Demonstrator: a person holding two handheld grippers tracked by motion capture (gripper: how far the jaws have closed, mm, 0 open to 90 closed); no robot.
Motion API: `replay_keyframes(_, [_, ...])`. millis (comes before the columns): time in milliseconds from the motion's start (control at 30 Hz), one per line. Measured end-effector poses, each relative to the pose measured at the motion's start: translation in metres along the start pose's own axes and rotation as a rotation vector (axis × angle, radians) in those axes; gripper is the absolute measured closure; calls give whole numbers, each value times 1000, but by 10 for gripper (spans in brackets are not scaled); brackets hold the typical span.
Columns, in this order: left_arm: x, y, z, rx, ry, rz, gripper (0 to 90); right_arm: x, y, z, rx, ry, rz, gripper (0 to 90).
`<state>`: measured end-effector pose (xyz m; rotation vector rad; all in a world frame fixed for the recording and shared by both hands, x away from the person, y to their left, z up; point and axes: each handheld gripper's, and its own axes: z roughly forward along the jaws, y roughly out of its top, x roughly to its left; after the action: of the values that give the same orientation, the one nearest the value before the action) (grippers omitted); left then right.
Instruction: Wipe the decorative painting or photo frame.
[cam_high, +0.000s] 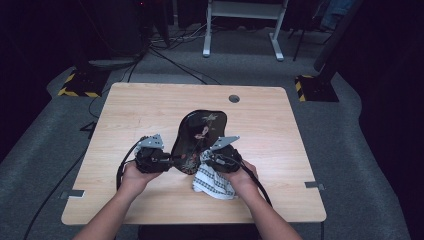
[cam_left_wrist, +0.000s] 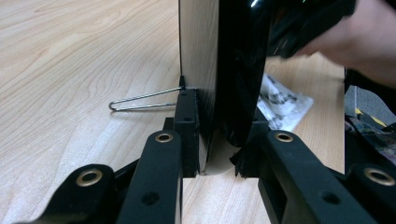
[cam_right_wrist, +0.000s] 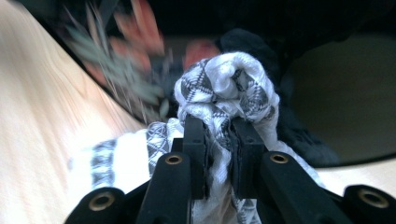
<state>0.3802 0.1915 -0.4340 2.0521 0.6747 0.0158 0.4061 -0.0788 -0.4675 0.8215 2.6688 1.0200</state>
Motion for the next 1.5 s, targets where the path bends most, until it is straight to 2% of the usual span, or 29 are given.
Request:
replay_keyframes(100, [0, 0, 0, 0, -3, -5, 751, 0, -3, 4, 12, -1, 3, 794])
replay_keyframes(167, [1, 0, 0, -3, -4, -7, 752, 2, 0, 2, 25, -14, -14, 794])
replay_keyframes(233, [1, 0, 0, -2, -5, -7, 752, 5, 7, -5, 4, -22, -36, 793])
replay_keyframes(367, [1, 0, 0, -3, -2, -8, 751, 7, 22, -21, -67, -23, -40, 794])
replay_keyframes(467, [1, 0, 0, -3, -1, -8, 751, 7, 18, -19, -88, -13, -31, 794])
replay_keyframes(633, [1, 0, 0, -3, -2, -6, 751, 9, 0, 5, -8, 9, -28, 794])
replay_keyframes(733, [1, 0, 0, -2, -2, -2, 751, 10, -6, 13, 14, 11, -29, 793])
replay_keyframes(833, [1, 0, 0, -1, -1, 6, 753, 9, -5, 12, 23, 16, -33, 793])
replay_keyframes(900, [1, 0, 0, 0, -1, 7, 754, 6, -1, 6, 29, -2, -37, 793])
replay_keyframes(967, [1, 0, 0, -2, -1, -1, 753, 2, 5, -4, 2, -17, -29, 793])
replay_keyframes(1067, [2, 0, 0, -2, -8, -2, 751, -11, 17, -28, -80, -32, 10, 793])
replay_keyframes(1133, [2, 0, 0, -3, -9, -3, 750, -13, 18, -30, -85, -35, 13, 794])
replay_keyframes(1233, [2, 0, 0, -1, -10, -2, 749, -14, 12, -25, -74, -44, 13, 793])
replay_keyframes(1400, [2, 0, 0, -4, -11, -4, 749, -15, -2, -5, 10, -28, 25, 793])
replay_keyframes(1467, [2, 0, 0, -4, -11, -4, 749, -16, 1, -8, 16, -33, 27, 793])
replay_keyframes(1500, [2, 0, 0, -3, -11, -3, 748, -17, 5, -13, 1, -40, 24, 793])
